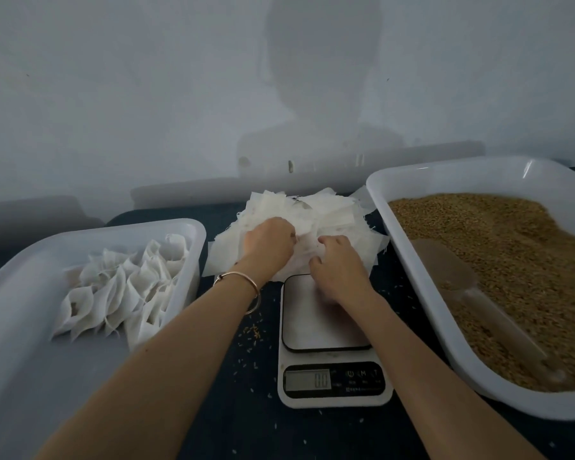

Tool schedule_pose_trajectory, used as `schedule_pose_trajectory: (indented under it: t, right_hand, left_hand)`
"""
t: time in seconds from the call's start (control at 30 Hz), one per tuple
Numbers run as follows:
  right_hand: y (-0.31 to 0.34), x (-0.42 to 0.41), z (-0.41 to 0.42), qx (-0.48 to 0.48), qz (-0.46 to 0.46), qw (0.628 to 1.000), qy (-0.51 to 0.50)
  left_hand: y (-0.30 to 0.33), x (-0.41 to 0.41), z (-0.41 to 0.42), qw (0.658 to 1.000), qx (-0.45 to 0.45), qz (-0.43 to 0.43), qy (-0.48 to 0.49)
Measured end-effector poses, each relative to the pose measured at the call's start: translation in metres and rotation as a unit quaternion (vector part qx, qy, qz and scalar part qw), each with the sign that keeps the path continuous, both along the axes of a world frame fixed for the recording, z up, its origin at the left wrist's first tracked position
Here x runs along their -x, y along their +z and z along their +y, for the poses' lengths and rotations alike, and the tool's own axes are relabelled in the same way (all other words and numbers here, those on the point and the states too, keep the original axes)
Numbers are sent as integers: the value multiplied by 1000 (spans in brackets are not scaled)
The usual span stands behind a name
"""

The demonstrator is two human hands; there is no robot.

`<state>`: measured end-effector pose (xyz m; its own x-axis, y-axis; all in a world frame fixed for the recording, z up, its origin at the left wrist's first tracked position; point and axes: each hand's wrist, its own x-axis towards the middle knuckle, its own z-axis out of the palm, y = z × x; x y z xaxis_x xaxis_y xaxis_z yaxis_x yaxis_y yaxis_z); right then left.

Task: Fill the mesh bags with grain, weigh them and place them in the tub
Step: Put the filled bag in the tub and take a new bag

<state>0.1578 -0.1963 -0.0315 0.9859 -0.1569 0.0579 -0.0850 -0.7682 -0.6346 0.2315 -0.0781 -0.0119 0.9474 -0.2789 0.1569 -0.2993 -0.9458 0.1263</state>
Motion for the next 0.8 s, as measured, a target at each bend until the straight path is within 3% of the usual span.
schedule_pose_trajectory:
  t: [0.17, 0.27, 0.4, 0.5, 0.6, 0.7, 0.8]
  right_hand:
    - [-1, 2, -3, -23, -27, 999, -6]
    - [-1, 4, -5, -38, -38, 998, -12]
    - [0, 11, -6, -101, -61, 993, -30]
    - [5, 20, -6, -223, -89, 970, -45]
    - [15, 37, -5, -397, -66, 914, -49]
    - [25, 62, -7, -542, -31, 839, -25]
    - [26, 88, -10, -520, -76, 850, -26]
  left_hand:
    - [2, 1, 2, 974, 220, 62, -3]
    - [1, 7, 0, 946, 299, 125, -7]
    - [10, 20, -9, 899, 424, 67, 80]
    - [26, 45, -16, 809, 576, 13, 117]
    - [31, 83, -20, 689, 718, 58, 82]
    - [22, 122, -19, 651, 748, 107, 68]
    - [11, 151, -13, 609, 776, 150, 64]
